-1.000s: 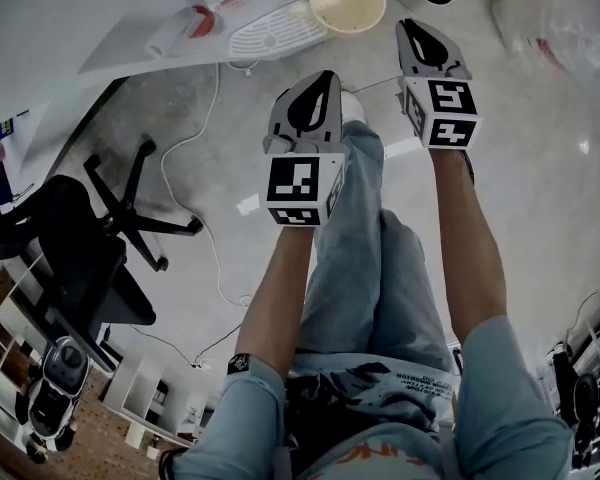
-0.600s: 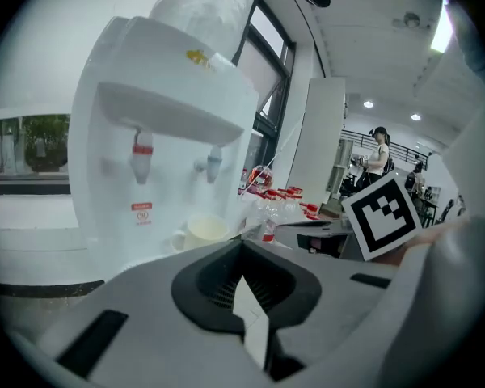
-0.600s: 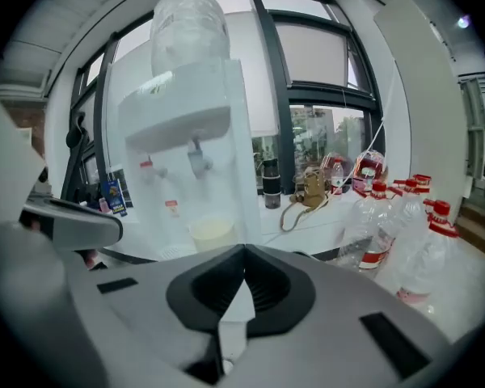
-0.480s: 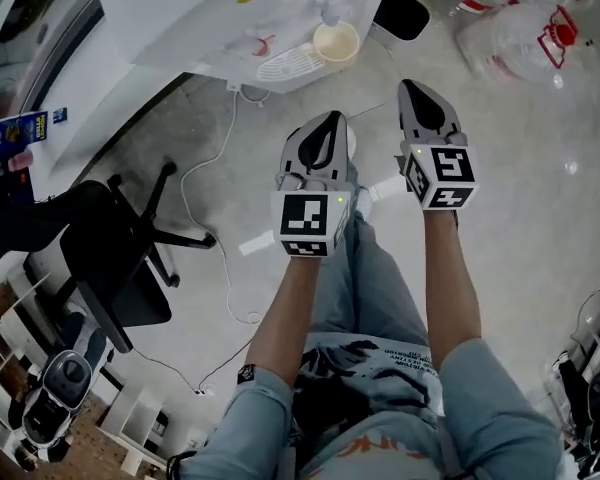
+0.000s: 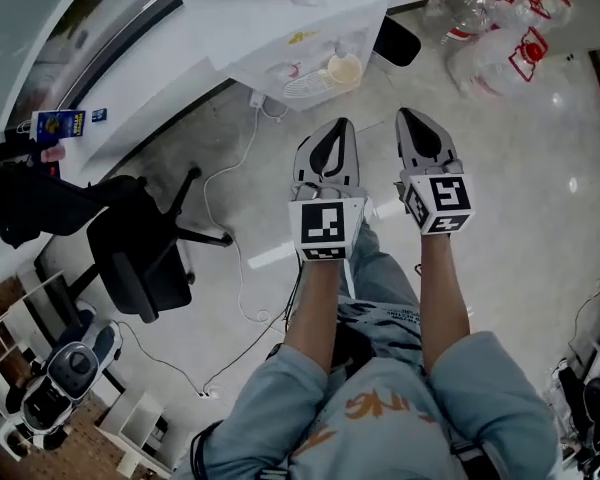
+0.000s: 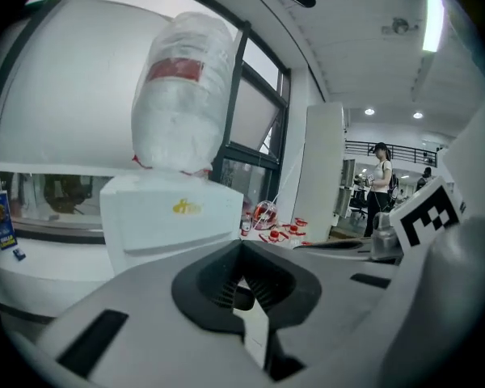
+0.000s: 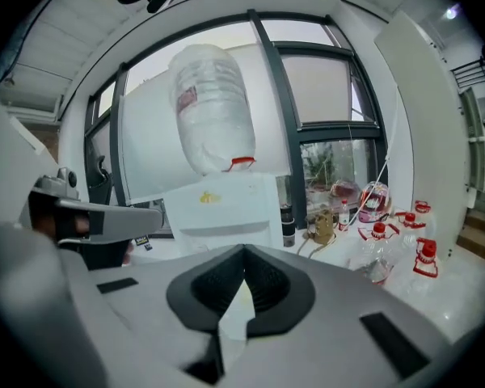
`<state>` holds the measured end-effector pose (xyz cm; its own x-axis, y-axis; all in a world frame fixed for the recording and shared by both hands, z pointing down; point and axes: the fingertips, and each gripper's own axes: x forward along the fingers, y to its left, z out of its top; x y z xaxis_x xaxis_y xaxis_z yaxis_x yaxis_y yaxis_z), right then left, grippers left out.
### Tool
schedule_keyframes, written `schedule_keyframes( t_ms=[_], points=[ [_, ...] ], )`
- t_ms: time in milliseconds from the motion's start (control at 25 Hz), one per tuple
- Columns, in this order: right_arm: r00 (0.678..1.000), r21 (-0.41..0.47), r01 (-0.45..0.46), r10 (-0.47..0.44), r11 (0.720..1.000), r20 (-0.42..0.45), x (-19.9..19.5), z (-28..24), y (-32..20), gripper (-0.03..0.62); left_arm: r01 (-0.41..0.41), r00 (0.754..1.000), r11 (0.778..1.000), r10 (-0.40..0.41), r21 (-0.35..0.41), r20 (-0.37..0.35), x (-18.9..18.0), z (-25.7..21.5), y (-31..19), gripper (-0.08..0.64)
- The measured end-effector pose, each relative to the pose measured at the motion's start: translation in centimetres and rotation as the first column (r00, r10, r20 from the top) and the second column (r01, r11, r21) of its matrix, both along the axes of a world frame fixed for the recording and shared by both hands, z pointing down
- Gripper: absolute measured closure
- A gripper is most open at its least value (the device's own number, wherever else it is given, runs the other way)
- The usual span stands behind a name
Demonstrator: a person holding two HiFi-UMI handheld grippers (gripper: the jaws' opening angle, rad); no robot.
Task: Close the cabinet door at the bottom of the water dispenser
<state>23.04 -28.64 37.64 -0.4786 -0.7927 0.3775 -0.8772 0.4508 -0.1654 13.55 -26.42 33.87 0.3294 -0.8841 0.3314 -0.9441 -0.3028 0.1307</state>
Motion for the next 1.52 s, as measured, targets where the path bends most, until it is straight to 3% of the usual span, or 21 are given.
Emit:
schedule_keyframes(
  t_ms=[240, 480, 680, 960, 1200, 1520],
  points=[
    [0.999, 0.065, -0.046, 0.047, 0.997, -0.008, 0.4, -9.5, -1.1, 0.563, 0.039, 0.999, 0.996, -0.037, 0.074, -0.023, -1.2, -7.2, -0.9, 0.54],
    [1.0, 0.159, -0.026, 0.023, 0.987, 0.017, -0.6, -16.8, -1.7, 0.563, 0.009, 1.0, 0.986, -0.009, 0.167, 0.001, -1.7, -13.2, -2.6, 0.54],
    [0.999, 0.211, 0.039, -0.04, 0.977, -0.002, -1.3, -18.6, -1.4, 0.563, 0.005, 1.0, 0.977, -0.011, 0.214, 0.028, -1.7, -15.8, -2.5, 0.54],
    [0.998, 0.271, 0.058, -0.062, 0.961, 0.008, -2.0, -21.6, -2.2, 0.563, 0.088, 0.996, 0.961, -0.092, 0.263, 0.001, -3.6, -18.6, -2.7, 0.54],
    [0.997, 0.29, 0.063, -0.071, 0.955, 0.018, -2.1, -22.6, -1.8, 0.563, 0.055, 0.997, 0.959, -0.067, 0.277, 0.034, -3.0, -19.5, -2.5, 0.54],
    [0.994, 0.315, 0.109, -0.106, 0.943, -0.026, -3.1, -22.5, -0.5, 0.563, 0.065, 0.997, 0.95, -0.075, 0.307, 0.02, -3.5, -20.3, -2.5, 0.54]
  ],
)
